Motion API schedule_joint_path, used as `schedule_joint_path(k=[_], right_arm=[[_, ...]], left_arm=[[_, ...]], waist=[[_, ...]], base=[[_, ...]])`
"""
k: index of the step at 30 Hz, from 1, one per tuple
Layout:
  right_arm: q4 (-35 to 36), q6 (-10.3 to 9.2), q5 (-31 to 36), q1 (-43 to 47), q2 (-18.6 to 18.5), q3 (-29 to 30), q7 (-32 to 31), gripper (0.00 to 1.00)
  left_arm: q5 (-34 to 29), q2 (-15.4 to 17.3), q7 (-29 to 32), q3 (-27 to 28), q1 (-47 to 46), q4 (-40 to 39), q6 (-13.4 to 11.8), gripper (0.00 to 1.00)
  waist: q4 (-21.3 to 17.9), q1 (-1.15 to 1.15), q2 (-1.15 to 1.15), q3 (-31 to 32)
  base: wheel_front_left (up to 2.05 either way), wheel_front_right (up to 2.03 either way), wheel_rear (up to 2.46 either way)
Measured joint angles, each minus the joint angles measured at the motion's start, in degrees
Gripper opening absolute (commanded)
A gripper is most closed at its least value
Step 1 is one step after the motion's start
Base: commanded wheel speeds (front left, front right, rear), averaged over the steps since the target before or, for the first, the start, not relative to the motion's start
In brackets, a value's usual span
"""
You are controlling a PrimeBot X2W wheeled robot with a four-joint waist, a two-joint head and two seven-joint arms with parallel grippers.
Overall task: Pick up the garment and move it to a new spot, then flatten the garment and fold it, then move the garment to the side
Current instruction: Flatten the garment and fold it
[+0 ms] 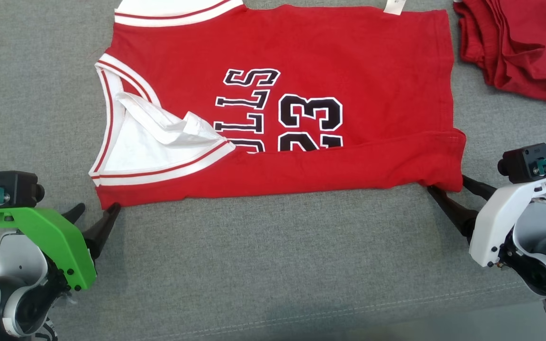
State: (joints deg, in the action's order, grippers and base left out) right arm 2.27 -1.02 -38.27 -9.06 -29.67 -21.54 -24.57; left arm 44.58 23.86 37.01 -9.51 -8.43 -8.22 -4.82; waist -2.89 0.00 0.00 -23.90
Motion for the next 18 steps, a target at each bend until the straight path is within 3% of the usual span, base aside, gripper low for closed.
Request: schedule_joint_path(k=[10, 11, 12, 13, 14, 15, 16, 18], right_arm=[[0.24, 0.12, 0.07, -1.13, 0.15, -0.44, -0.19, 1.00], [0.27, 0.13, 0.07, -1.19, 0.15, -0.44, -0.19, 0.72], [0.24, 0.16, 0.08, -1.30, 0.19, -0.47, -0.19, 0.72], [0.25, 0.16, 0.08, -1.42, 0.24, -0.48, -0.19, 0.47], [0.30, 0.15, 0.08, -1.51, 0.25, -0.47, -0.19, 0.33], [0.29, 0.20, 0.08, -1.63, 0.26, -0.49, -0.19, 0.22], [0.26, 0.49, 0.08, -1.70, 0.30, -0.52, -0.19, 0.02], [0.24, 0.52, -0.04, -1.98, 0.44, -0.56, -0.21, 0.00]], left_arm=[[0.01, -0.19, 0.44, -0.08, -1.31, 1.60, 0.00, 1.00], [0.02, -0.25, 0.46, -0.11, -1.47, 1.69, 0.00, 1.00], [0.03, -0.45, 0.51, -0.11, -1.72, 2.03, 0.00, 1.00], [0.05, -0.66, 0.51, -0.10, -1.98, 2.26, 0.00, 1.00], [0.12, -0.77, 0.60, -0.14, -2.19, 2.26, 0.00, 1.00], [0.14, -0.85, 0.76, -0.18, -2.38, 2.45, 0.00, 0.91], [0.41, -1.09, 0.76, -0.13, -2.52, 2.67, 0.00, 0.50], [1.14, -1.75, 0.76, -0.13, -2.90, 3.01, 0.01, 0.00]], waist=[[-0.36, 0.00, 0.00, -0.52], [-0.39, 0.00, 0.00, -0.71], [-0.41, 0.00, 0.00, -0.91], [-0.42, 0.00, 0.00, -1.05], [-0.44, 0.00, 0.00, -1.18], [-0.44, 0.00, 0.00, -1.34], [-0.45, 0.00, 0.00, -1.44], [-0.47, 0.00, 0.00, -1.57]], base=[[0.00, 0.00, 0.00], [0.00, 0.00, 0.00], [0.00, 0.00, 0.00], [0.00, 0.00, 0.00], [0.00, 0.00, 0.00], [0.00, 0.00, 0.00], [0.00, 0.00, 0.00], [0.00, 0.00, 0.00]])
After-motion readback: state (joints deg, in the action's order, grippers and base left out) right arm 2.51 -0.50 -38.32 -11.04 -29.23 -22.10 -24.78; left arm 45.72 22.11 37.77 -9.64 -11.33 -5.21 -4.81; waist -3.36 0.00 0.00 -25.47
